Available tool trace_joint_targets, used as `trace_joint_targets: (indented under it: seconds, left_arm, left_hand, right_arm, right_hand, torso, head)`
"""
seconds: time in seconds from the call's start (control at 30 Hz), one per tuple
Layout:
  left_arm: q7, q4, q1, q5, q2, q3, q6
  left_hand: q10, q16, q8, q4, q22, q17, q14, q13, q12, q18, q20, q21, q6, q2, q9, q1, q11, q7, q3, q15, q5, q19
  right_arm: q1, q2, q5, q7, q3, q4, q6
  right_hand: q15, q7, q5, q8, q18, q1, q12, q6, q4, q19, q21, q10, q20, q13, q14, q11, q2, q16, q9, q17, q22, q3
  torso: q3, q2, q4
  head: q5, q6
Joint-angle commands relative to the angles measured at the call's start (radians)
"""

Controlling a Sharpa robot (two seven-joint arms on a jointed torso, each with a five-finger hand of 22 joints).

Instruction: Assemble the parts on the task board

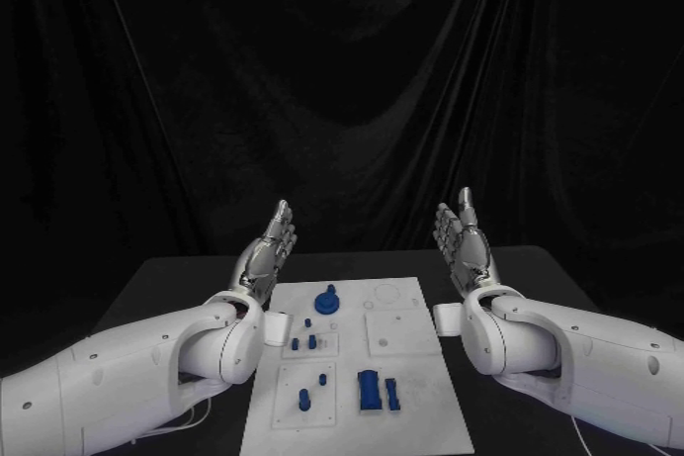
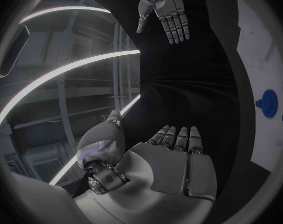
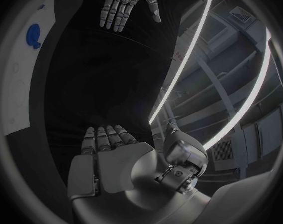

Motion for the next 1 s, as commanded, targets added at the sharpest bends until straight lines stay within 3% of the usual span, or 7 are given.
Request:
trace_joint_targets:
  seconds: [0.03,0.23,0.7,0.8,0.83,1.0]
  left_arm:
    - [-0.039,0.008,-0.009,0.058,0.013,0.013,-0.196]
    - [-0.048,0.012,-0.016,0.068,0.024,0.025,-0.241]
    - [-0.048,0.012,-0.017,0.068,0.024,0.025,-0.241]
    - [-0.048,0.012,-0.017,0.068,0.024,0.025,-0.241]
    - [-0.048,0.012,-0.017,0.068,0.024,0.025,-0.241]
    - [-0.048,0.012,-0.017,0.068,0.024,0.025,-0.241]
  left_hand:
    - [0.000,-0.004,-0.005,-0.069,-0.001,-0.001,0.001,-0.001,-0.006,-0.021,-0.011,-0.003,-0.009,-0.026,-0.001,-0.124,0.010,-0.002,0.068,-0.005,-0.066,-0.001]
    - [0.000,-0.004,-0.005,-0.069,-0.001,-0.001,0.001,-0.001,-0.006,-0.021,-0.011,-0.003,-0.009,-0.026,-0.001,-0.183,0.010,-0.002,0.068,-0.005,-0.066,-0.001]
    - [0.000,-0.004,-0.005,-0.069,-0.001,-0.001,0.001,-0.001,-0.006,-0.021,-0.011,-0.003,-0.009,-0.026,-0.001,-0.271,0.010,-0.002,0.068,-0.005,-0.066,-0.001]
    - [0.000,-0.004,-0.005,-0.069,-0.001,-0.001,0.001,-0.001,-0.006,-0.021,-0.011,-0.003,-0.009,-0.026,-0.001,-0.317,0.010,-0.002,0.068,-0.005,-0.066,-0.001]
    - [0.000,-0.004,-0.005,-0.069,-0.001,-0.001,0.001,-0.001,-0.006,-0.021,-0.011,-0.003,-0.009,-0.026,-0.001,-0.390,0.010,-0.002,0.068,-0.005,-0.066,-0.001]
    - [0.000,-0.004,-0.005,-0.069,-0.001,-0.001,0.001,-0.001,-0.006,-0.021,-0.011,-0.003,-0.009,-0.026,-0.001,-0.390,0.010,-0.002,0.068,-0.005,-0.066,-0.001]
  right_arm:
    - [-0.002,-0.001,0.040,-0.030,0.001,0.000,-0.049]
    - [-0.002,-0.001,0.040,-0.030,0.001,0.000,-0.049]
    - [-0.002,-0.001,0.040,-0.030,0.001,0.000,-0.049]
    - [-0.002,-0.001,0.040,-0.030,0.001,0.000,-0.049]
    - [-0.002,-0.001,0.040,-0.030,0.001,0.000,-0.049]
    - [-0.002,-0.001,0.040,-0.030,0.001,0.000,-0.049]
  right_hand:
    - [0.005,0.004,-0.004,-0.004,-0.007,-0.008,-0.004,0.000,-0.004,0.000,-0.004,0.001,-0.005,-0.001,0.000,0.004,0.000,-0.004,-0.001,-0.001,-0.001,0.001]
    - [0.005,0.004,-0.004,-0.004,-0.007,-0.008,-0.004,0.000,-0.004,0.000,-0.004,0.001,-0.005,-0.001,0.000,0.004,0.000,-0.004,-0.001,-0.001,-0.001,0.001]
    - [0.005,0.004,-0.004,-0.004,-0.007,-0.008,-0.004,0.000,-0.004,0.000,-0.004,0.001,-0.005,-0.001,0.000,0.004,0.000,-0.004,-0.001,-0.001,-0.001,0.001]
    - [0.005,0.004,-0.004,-0.004,-0.007,-0.008,-0.004,0.000,-0.004,0.000,-0.004,0.001,-0.005,-0.001,0.000,0.004,0.000,-0.004,-0.001,-0.001,-0.001,0.001]
    - [0.005,0.004,-0.004,-0.004,-0.007,-0.008,-0.004,0.000,-0.004,0.000,-0.004,0.001,-0.005,-0.001,0.000,0.004,0.000,-0.004,-0.001,-0.001,-0.001,0.001]
    - [0.005,0.004,-0.004,-0.004,-0.007,-0.008,-0.004,0.000,-0.004,0.000,-0.004,0.001,-0.005,-0.001,0.000,0.004,0.000,-0.004,-0.001,-0.001,-0.001,0.001]
  torso:
    - [0.0026,0.004,0.0053]
    - [0.0026,0.004,0.0053]
    - [0.0026,0.004,0.0053]
    - [0.0026,0.004,0.0053]
    - [0.0026,0.004,0.0053]
    - [0.0026,0.004,0.0053]
  head:
    - [-0.005,0.011]
    - [-0.005,0.011]
    - [-0.005,0.011]
    - [-0.005,0.011]
    - [-0.005,0.011]
    - [-0.005,0.011]
